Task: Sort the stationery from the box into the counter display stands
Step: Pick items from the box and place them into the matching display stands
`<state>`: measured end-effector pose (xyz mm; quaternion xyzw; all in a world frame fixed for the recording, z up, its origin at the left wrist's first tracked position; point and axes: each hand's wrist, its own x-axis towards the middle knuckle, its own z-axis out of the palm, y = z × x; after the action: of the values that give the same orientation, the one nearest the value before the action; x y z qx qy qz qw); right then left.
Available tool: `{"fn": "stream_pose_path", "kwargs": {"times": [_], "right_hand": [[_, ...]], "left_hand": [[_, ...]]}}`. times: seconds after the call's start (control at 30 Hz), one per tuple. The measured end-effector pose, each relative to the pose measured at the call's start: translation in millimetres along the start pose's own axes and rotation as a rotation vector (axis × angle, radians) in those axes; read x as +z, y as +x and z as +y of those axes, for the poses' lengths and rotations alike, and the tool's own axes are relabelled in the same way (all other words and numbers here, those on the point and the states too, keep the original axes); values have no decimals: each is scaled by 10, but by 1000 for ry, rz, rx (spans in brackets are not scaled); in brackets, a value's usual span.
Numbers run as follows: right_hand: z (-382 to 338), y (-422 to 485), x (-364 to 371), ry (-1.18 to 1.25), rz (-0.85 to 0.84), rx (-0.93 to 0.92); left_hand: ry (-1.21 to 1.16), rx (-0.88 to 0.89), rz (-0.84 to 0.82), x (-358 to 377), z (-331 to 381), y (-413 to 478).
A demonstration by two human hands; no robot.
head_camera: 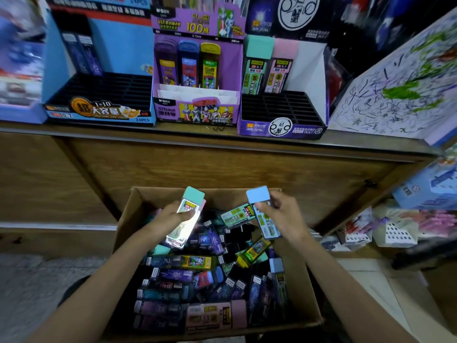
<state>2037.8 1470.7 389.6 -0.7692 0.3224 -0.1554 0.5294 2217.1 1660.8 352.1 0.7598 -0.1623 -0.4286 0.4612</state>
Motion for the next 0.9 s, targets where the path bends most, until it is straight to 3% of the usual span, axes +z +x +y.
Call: {"fn": "stream_pose_path", "kwargs": {"times": [0.2,0.4,0.47,0.7,0.9], "right_hand": [[-484,33,-78,210,-188,27],[-540,48,185,374,-165,111],[-536,40,246,421,-150,130],[-730,56,240,461,-113,149],[-1135,112,48,370,-168,23]], "left_hand": [[-160,-19,-120,118,231,-201],[-466,-92,-260,290,224,-377],[-441,-42,-288,278,219,-440],[-399,103,-210,127,353,-641],[-371,301,-124,-261,695,-801]]}}
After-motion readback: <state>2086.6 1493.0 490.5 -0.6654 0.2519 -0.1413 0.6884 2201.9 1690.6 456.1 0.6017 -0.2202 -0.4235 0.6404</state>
